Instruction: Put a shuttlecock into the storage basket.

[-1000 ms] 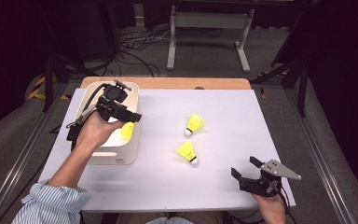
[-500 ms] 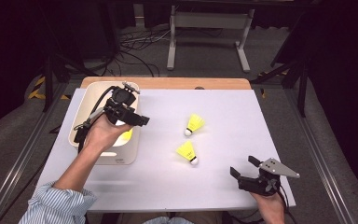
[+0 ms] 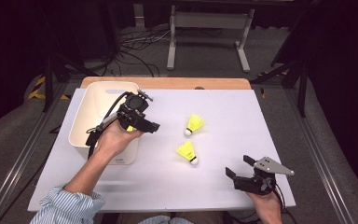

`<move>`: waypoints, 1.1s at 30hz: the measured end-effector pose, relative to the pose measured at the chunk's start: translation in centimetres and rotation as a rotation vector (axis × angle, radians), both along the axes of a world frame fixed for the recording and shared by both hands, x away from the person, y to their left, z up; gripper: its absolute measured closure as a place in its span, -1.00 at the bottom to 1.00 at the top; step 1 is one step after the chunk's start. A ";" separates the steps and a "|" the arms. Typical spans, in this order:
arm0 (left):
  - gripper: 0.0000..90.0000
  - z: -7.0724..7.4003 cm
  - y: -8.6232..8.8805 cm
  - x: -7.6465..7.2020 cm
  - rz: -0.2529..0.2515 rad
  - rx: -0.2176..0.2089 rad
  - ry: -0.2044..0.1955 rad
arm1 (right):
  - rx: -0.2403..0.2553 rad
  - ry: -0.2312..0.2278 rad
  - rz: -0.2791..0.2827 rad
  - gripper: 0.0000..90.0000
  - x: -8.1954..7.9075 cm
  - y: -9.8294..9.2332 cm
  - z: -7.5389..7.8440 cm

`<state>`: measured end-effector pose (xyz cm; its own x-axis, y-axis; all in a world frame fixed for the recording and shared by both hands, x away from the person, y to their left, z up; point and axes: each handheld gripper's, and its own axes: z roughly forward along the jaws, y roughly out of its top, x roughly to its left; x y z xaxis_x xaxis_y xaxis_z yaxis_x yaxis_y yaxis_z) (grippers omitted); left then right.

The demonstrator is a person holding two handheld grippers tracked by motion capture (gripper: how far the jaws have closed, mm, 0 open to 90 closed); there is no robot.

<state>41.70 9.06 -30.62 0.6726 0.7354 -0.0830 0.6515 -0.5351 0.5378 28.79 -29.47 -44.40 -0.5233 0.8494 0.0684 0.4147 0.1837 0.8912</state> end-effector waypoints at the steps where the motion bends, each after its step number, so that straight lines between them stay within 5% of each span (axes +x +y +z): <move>1: -0.25 0.0 -0.1 0.0 -0.003 0.000 -0.002 | 0.000 0.000 0.000 -0.70 0.0 0.0 0.0; 33: -0.28 -2.3 -2.3 -1.0 -0.046 0.004 0.054 | -0.094 0.203 0.127 -0.28 4.0 6.2 1.0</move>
<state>40.65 6.72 -32.96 0.6999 0.7045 -0.1175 0.6546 -0.5670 0.5000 32.75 -23.30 -43.42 -0.6100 0.7852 0.1065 0.5515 0.3242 0.7686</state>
